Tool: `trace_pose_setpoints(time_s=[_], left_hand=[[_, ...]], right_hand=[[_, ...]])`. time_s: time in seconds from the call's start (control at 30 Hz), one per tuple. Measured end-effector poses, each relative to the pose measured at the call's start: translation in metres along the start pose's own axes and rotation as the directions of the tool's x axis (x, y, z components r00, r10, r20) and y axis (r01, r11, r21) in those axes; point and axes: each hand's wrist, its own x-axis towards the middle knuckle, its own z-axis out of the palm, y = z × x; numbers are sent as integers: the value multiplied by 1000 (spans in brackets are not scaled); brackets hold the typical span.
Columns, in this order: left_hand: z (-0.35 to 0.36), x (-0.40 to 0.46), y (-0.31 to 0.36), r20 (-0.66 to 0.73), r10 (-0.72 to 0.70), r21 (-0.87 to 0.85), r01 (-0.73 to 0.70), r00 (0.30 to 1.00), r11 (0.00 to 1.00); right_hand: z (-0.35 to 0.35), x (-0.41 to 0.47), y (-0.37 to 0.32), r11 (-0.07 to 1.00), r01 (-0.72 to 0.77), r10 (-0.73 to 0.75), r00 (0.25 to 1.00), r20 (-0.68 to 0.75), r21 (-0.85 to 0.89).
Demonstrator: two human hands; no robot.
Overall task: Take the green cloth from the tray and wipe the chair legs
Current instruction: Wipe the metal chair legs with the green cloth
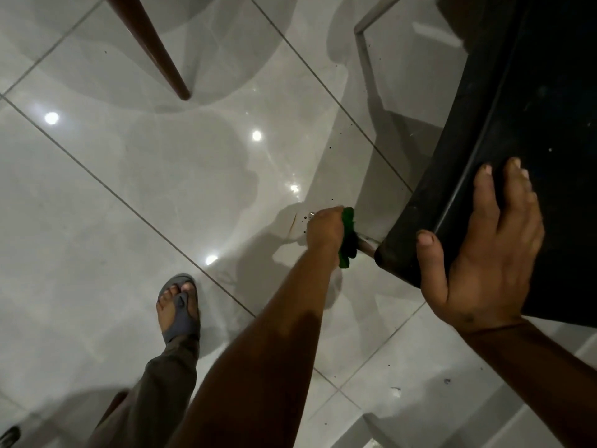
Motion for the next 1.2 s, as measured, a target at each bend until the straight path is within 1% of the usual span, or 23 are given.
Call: trace_pose_setpoints(time_s=[0.03,0.07,0.1,0.17,0.23,0.3,0.33,0.37,0.43,0.5,0.57,0.6,0.63,0.7,0.77,0.8,0.9,0.93,0.97,1.03,1.1,1.13,1.2], left_hand=[[-1,6,4,9,-60,104,59,998,993],[-4,6,5,11,-67,169,64,998,984],[-6,-3,8,19,-29,201,24,999,979],[-5,-35,12,72,100,146,-109,992,983],[-7,-62,0,157,265,75,-279,951,957],[-5,-77,-7,204,339,46,-355,918,934],[-2,-72,-7,176,336,28,-346,925,938],[0,-61,-5,124,294,27,-299,948,954],[-1,-28,0,8,138,32,-138,990,990],[-7,5,4,-45,-22,139,28,999,990],[-9,31,2,-56,-91,208,101,994,973],[-9,27,5,-64,-82,223,94,995,970],[-11,13,8,-41,-54,244,63,998,968],[-8,-27,13,-2,47,270,-45,999,962],[-1,-55,9,81,120,216,-135,990,967],[0,-66,3,96,146,192,-163,985,968],[5,-52,3,70,196,190,-206,978,960],[3,-32,6,29,176,155,-178,984,972],[1,-8,6,-20,122,115,-119,992,986],[-6,49,-3,-90,-38,41,41,995,998],[-10,105,-24,-98,-147,-117,135,984,984],[-9,115,-29,-86,-189,-179,172,978,969],[-6,91,-22,-50,-190,-222,174,981,959]], right_hand=[[0,0,0,1000,0,0,1000,-1,6],[0,0,0,1000,-1,1,1000,-1,10],[0,0,0,1000,-2,2,1000,-1,9],[0,1,0,1000,0,0,1000,0,4],[-1,1,-1,1000,-6,6,1000,4,-3],[-1,1,-1,1000,-16,16,1000,8,-8],[-1,1,-1,1000,-17,17,1000,9,-11],[-1,1,-1,1000,-14,14,1000,10,-13],[-1,1,-1,1000,-10,10,1000,9,-17],[-1,0,0,1000,-5,5,1000,2,-18],[0,0,0,1000,-3,3,1000,3,-17],[0,0,0,1000,-5,5,1000,6,-18],[0,0,0,1000,-9,9,1000,8,-21],[-1,0,0,1000,-11,11,1000,7,-18],[-1,0,0,1000,-6,6,1000,11,-21],[-1,0,0,1000,-4,5,1000,12,-27],[0,0,0,1000,-12,12,1000,-2,-17],[0,0,-1,1000,-10,10,1000,-3,-9],[0,1,-2,1000,-7,7,1000,-3,-10],[0,0,-2,1000,-5,5,1000,3,-20],[0,-1,-2,1000,-8,8,1000,3,-16],[0,-1,-2,1000,-8,8,1000,2,-12],[0,0,-2,1000,-6,7,1000,8,-10]])
